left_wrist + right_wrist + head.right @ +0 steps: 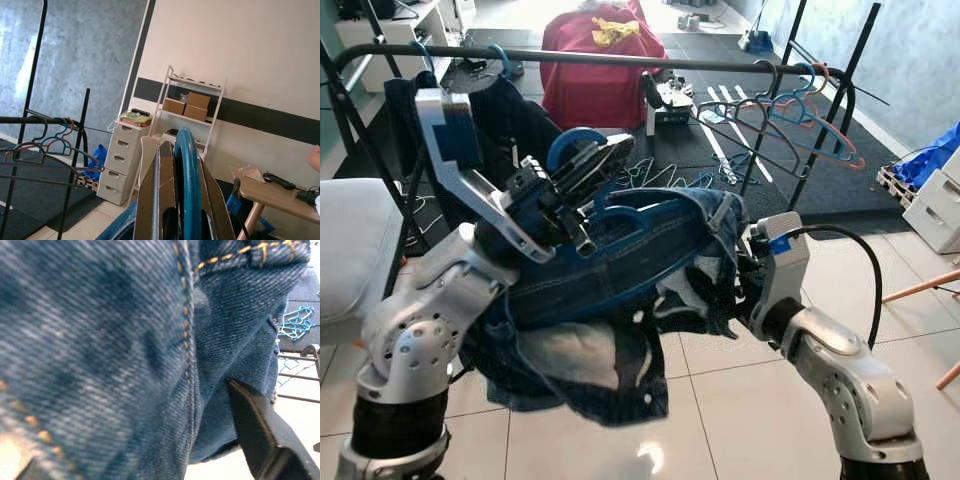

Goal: Hang hanger

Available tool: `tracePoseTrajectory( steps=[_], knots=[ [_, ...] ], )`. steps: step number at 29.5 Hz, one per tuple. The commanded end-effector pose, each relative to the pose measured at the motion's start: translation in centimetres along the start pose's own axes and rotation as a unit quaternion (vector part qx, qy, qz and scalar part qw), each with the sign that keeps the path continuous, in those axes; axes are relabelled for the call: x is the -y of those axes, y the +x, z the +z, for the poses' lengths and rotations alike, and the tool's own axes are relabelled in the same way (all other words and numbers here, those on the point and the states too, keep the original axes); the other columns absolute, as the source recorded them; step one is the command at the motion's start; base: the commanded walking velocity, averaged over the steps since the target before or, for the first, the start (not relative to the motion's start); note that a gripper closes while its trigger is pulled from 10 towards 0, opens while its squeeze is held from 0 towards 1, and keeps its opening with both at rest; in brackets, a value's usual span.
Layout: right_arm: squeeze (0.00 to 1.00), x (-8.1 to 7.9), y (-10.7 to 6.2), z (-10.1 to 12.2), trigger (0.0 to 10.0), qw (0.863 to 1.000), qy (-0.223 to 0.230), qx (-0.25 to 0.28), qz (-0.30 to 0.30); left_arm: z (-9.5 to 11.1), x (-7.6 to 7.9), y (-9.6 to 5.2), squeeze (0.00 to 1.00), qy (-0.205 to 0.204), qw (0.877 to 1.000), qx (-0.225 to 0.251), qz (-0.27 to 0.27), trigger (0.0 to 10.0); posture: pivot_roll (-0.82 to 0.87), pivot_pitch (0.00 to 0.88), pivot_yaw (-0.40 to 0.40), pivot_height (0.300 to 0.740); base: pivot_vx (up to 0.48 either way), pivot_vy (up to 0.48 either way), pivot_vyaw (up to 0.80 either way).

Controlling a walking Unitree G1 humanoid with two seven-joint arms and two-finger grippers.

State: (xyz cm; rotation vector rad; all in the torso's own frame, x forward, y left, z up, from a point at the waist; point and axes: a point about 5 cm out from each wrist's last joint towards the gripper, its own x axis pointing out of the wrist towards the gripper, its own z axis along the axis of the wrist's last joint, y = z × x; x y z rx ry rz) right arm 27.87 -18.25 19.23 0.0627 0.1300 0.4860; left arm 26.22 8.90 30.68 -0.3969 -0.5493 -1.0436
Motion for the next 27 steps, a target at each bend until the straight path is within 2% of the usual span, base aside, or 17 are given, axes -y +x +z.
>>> tracePoseTrajectory(
  steps=[1, 16, 18, 20, 23, 24, 26, 27],
  knots=[
    [0.00, 0.3, 0.0, -0.1, 0.0, 1.000, 0.001, 0.002, -0.009, 0.5, 0.8, 0.2, 0.00, -0.002, 1.000, 0.018, -0.021, 10.0, -0.06, 0.097, -0.066, 0.740, 0.000, 0.000, 0.00],
    [0.00, 0.2, -0.1, 0.9, 0.0, 0.999, -0.002, 0.031, -0.008, -0.1, 0.4, -0.6, 0.00, 0.006, 1.000, -0.010, -0.014, 10.0, -0.06, 0.100, -0.065, 0.740, 0.000, 0.000, 0.00],
    [0.00, 0.4, -0.1, 1.0, 0.0, 0.999, -0.003, 0.034, -0.010, -0.4, 0.4, -0.8, 0.00, 0.018, 0.999, -0.026, -0.021, 10.0, -0.06, 0.101, -0.066, 0.740, 0.000, 0.000, 0.00],
    [0.00, 0.7, -0.2, 1.5, 0.0, 0.999, -0.007, 0.043, -0.018, -1.7, 0.8, -1.7, 0.00, 0.039, 0.994, -0.077, -0.059, 10.0, -0.07, 0.100, -0.066, 0.740, 0.000, 0.000, 0.00],
    [0.00, 0.9, -0.2, 1.7, 0.0, 0.999, -0.008, 0.046, -0.021, -2.1, 1.0, -2.0, 0.00, 0.044, 0.992, -0.094, -0.073, 10.0, -0.07, 0.100, -0.066, 0.740, 0.000, 0.000, 0.00],
    [0.00, 1.0, -0.2, 2.0, 0.0, 0.998, -0.010, 0.051, -0.025, -2.5, 1.1, -2.6, 0.00, 0.052, 0.987, -0.120, -0.094, 10.0, -0.07, 0.100, -0.066, 0.740, 0.000, 0.000, 0.00],
    [0.00, 1.0, -0.2, 2.0, 0.0, 0.998, -0.010, 0.051, -0.025, -2.5, 1.1, -2.6, 0.00, 0.052, 0.987, -0.120, -0.094, 10.0, -0.07, 0.100, -0.066, 0.740, 0.000, 0.000, 0.00],
    [0.00, 1.2, -0.3, 2.4, 0.0, 0.998, -0.012, 0.057, -0.030, -2.7, 1.0, -3.3, 0.00, 0.060, 0.981, -0.144, -0.114, 10.0, -0.07, 0.100, -0.066, 0.740, 0.000, 0.000, 0.00]
  ],
)
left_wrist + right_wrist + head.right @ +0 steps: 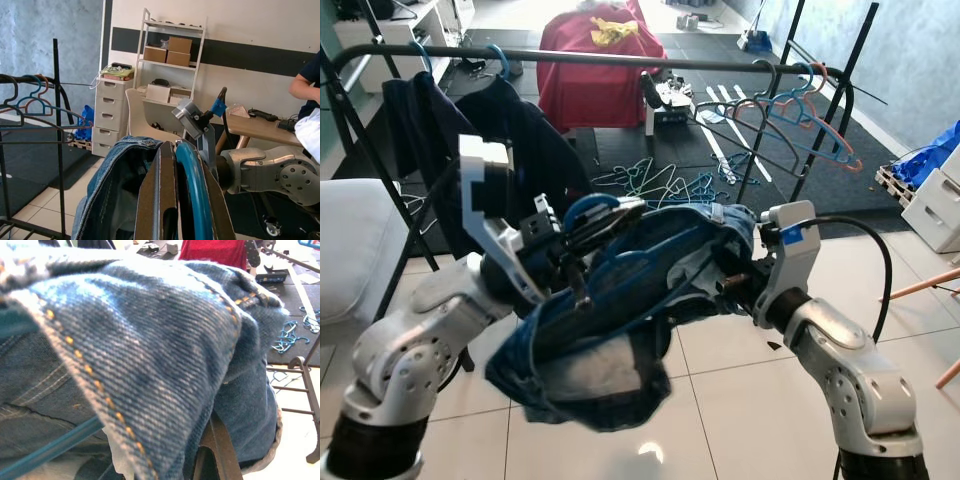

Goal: Hang hanger

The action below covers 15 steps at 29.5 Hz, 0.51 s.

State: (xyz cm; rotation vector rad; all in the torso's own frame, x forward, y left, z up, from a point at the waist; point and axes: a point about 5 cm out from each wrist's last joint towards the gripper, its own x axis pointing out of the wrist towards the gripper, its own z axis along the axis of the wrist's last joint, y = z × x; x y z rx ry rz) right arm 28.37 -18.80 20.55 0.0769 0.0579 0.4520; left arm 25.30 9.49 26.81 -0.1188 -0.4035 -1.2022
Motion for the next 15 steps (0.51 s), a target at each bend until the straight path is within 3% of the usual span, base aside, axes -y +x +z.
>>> tracePoseTrajectory(
  steps=[1, 2, 4, 10, 15],
  knots=[
    [0.00, 0.6, -0.3, 1.0, 0.0, 1.000, -0.011, 0.020, -0.014, -0.1, 0.7, -0.1, 0.00, 0.011, 0.999, -0.013, -0.029, 10.0, -0.07, 0.100, -0.066, 0.740, 0.000, 0.000, 0.00],
    [0.00, 1.0, -0.4, 1.4, 0.0, 0.999, -0.014, 0.025, -0.022, -0.2, 0.5, -0.9, 0.00, 0.017, 0.999, -0.030, -0.041, 10.0, -0.07, 0.100, -0.065, 0.740, 0.000, 0.000, 0.00],
    [0.00, 1.0, -0.4, 1.4, 0.0, 0.999, -0.014, 0.025, -0.022, -0.2, 0.5, -0.9, 0.00, 0.017, 0.999, -0.030, -0.041, 10.0, -0.07, 0.100, -0.065, 0.740, 0.000, 0.000, 0.00],
    [0.00, 2.4, -1.0, 1.8, 0.0, 0.998, -0.020, 0.024, -0.054, 1.3, -0.4, -3.3, 0.00, 0.025, 0.997, -0.043, -0.063, 10.0, -0.07, 0.099, -0.068, 0.740, 0.000, 0.000, 0.00],
    [0.00, 2.5, -1.0, 1.9, 0.0, 0.998, -0.019, 0.024, -0.057, 1.0, -0.6, -4.0, 0.00, 0.029, 0.996, -0.062, -0.065, 10.0, -0.07, 0.098, -0.069, 0.740, 0.000, 0.000, 0.00]
  ],
)
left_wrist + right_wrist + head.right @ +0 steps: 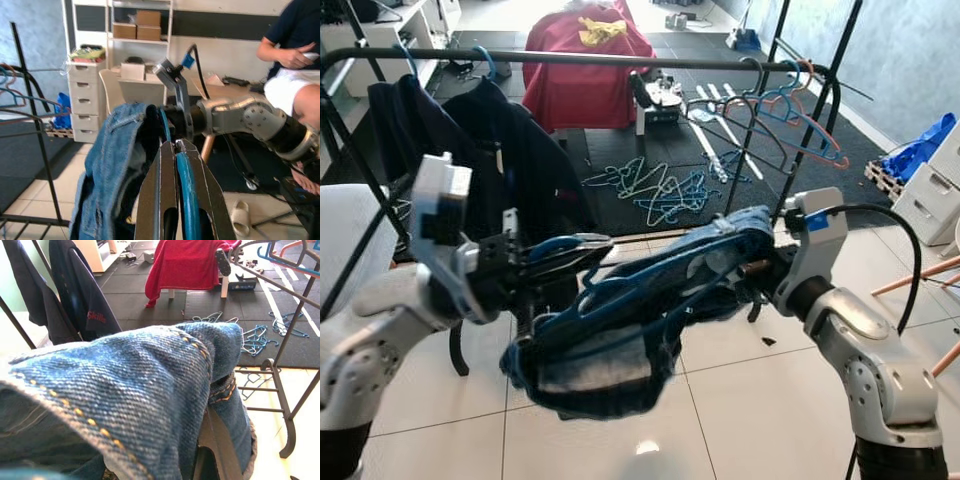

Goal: Hang hanger

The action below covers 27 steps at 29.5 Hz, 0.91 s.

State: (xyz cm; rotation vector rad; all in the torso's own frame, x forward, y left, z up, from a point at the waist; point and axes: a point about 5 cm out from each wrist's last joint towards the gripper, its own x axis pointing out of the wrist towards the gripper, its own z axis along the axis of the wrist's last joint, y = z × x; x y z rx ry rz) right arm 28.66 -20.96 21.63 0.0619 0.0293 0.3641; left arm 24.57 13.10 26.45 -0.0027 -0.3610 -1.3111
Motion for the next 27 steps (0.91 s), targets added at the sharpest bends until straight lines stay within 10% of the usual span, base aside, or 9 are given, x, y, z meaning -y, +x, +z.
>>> tracePoseTrajectory(
  steps=[1, 14, 17, 22, 25, 27],
  knots=[
    [0.00, 0.7, -0.2, 0.7, 0.0, 1.000, -0.010, 0.010, -0.015, -0.1, -0.2, -1.1, 0.00, 0.008, 1.000, -0.024, 0.001, 10.0, -0.07, 0.098, -0.069, 0.740, 0.000, 0.000, 0.00],
    [0.00, 0.1, 0.0, -0.7, 0.0, 1.000, -0.006, -0.018, -0.003, 2.3, -2.8, -2.0, 0.00, -0.030, 0.983, 0.148, 0.101, 10.0, -0.07, 0.089, -0.067, 0.740, 0.000, 0.000, 0.00],
    [0.00, -0.6, 0.2, -1.1, 0.0, 1.000, -0.001, -0.022, 0.010, 2.4, -4.3, -1.1, 0.00, -0.090, 0.941, 0.263, 0.191, 10.0, -0.07, 0.083, -0.068, 0.740, 0.000, 0.000, 0.00],
    [0.00, -1.0, 0.4, -1.2, 0.0, 1.000, 0.001, -0.022, 0.017, 2.1, -5.1, -0.5, 0.00, -0.138, 0.907, 0.316, 0.241, 10.0, -0.07, 0.080, -0.068, 0.740, 0.000, 0.000, 0.00],
    [0.00, -1.0, 0.4, -1.2, 0.0, 1.000, 0.001, -0.022, 0.017, 2.1, -5.1, -0.5, 0.00, -0.138, 0.907, 0.316, 0.241, 10.0, -0.07, 0.080, -0.068, 0.740, 0.000, 0.000, 0.00],
    [0.00, -1.8, 0.9, -1.6, 0.0, 0.999, 0.004, -0.024, 0.029, 0.9, -5.7, 1.0, 0.00, -0.185, 0.881, 0.334, 0.280, 10.0, -0.07, 0.081, -0.067, 0.740, 0.000, 0.000, 0.00]
  ],
)
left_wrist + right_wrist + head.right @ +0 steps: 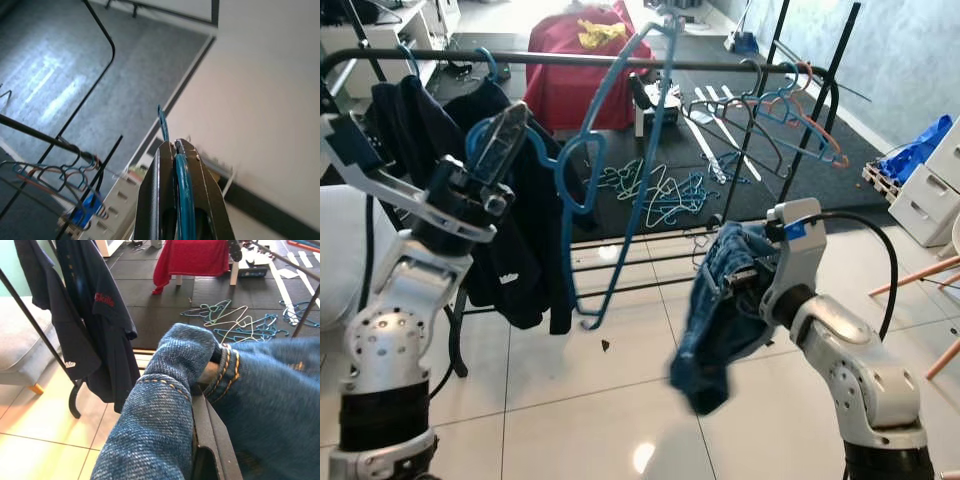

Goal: Hang hanger

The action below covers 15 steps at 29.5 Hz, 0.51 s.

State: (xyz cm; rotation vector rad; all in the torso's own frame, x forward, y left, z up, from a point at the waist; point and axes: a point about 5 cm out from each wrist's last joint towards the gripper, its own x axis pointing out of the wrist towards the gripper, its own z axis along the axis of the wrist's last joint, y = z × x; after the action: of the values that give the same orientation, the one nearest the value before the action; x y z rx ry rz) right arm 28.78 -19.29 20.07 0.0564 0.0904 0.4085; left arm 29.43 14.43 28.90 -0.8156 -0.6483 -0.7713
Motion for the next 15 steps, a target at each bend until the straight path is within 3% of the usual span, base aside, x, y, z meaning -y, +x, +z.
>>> tracePoseTrajectory(
  steps=[1, 3, 4, 6, 7, 9, 10, 11, 12, 13, 15],
  knots=[
    [0.00, -0.4, 0.2, 0.1, 0.0, 1.000, 0.001, 0.007, 0.008, -0.7, -0.2, 0.3, 0.00, -0.010, 1.000, 0.004, 0.017, 10.0, -0.07, 0.081, -0.067, 0.740, 0.000, 0.000, 0.00],
    [0.00, -0.6, 0.3, -0.3, 0.0, 1.000, 0.000, 0.001, 0.009, -1.5, -0.7, 0.3, 0.00, -0.002, 0.999, -0.009, 0.040, 10.0, -0.07, 0.082, -0.066, 0.740, 0.000, 0.000, 0.00],
    [0.00, -0.1, 0.2, -0.8, 1.4, 1.000, -0.001, -0.008, -0.006, -2.4, -1.4, -0.1, 0.00, 0.044, 0.996, -0.053, 0.059, 10.0, -0.07, 0.082, -0.066, 0.740, 0.000, 0.000, 0.00],
    [0.00, -0.1, 0.2, -0.8, 1.4, 1.000, -0.001, -0.008, -0.006, -2.4, -1.4, -0.1, 0.00, 0.044, 0.996, -0.053, 0.059, 10.0, -0.07, 0.082, -0.066, 0.740, 0.000, 0.000, 0.00],
    [0.00, 0.9, -0.2, -1.3, 7.5, 0.999, -0.003, -0.017, -0.030, -2.9, -2.3, -0.8, 0.00, 0.100, 0.987, -0.097, 0.075, 10.0, -0.07, 0.082, -0.066, 0.740, 0.000, 0.000, 0.00],
    [0.00, 0.9, -0.2, -1.3, 7.5, 0.999, -0.003, -0.017, -0.030, -2.9, -2.3, -0.8, 0.00, 0.100, 0.987, -0.097, 0.075, 10.0, -0.07, 0.082, -0.066, 0.740, 0.000, 0.000, 0.00],
    [0.00, 2.4, -0.8, -2.0, 10.0, 0.998, 0.005, -0.023, -0.065, -3.1, -3.8, -2.1, 0.00, 0.162, 0.970, -0.146, 0.105, 10.0, -0.07, 0.090, -0.067, 0.740, 0.000, 0.000, 0.00],
    [0.00, 4.5, -2.1, -3.7, 10.0, 0.993, 0.012, -0.043, -0.111, -3.2, -6.1, -4.8, 0.00, 0.235, 0.936, -0.208, 0.160, 10.0, -0.07, 0.096, -0.064, 0.740, 0.000, 0.000, 0.00],
    [0.00, 4.5, -2.1, -3.7, 10.0, 0.993, 0.012, -0.043, -0.111, -3.2, -6.1, -4.8, 0.00, 0.235, 0.936, -0.208, 0.160, 10.0, -0.07, 0.096, -0.064, 0.740, 0.000, 0.000, 0.00],
    [0.00, 5.9, -3.3, -5.2, 10.0, 0.988, 0.022, -0.056, -0.144, -3.0, -7.7, -7.1, 0.00, 0.287, 0.901, -0.253, 0.205, 10.0, -0.06, 0.097, -0.065, 0.740, 0.000, 0.000, 0.00],
    [0.00, 5.9, -3.3, -5.2, 10.0, 0.988, 0.022, -0.056, -0.144, -3.0, -7.7, -7.1, 0.00, 0.287, 0.901, -0.253, 0.205, 10.0, -0.06, 0.097, -0.065, 0.740, 0.000, 0.000, 0.00]
  ],
)
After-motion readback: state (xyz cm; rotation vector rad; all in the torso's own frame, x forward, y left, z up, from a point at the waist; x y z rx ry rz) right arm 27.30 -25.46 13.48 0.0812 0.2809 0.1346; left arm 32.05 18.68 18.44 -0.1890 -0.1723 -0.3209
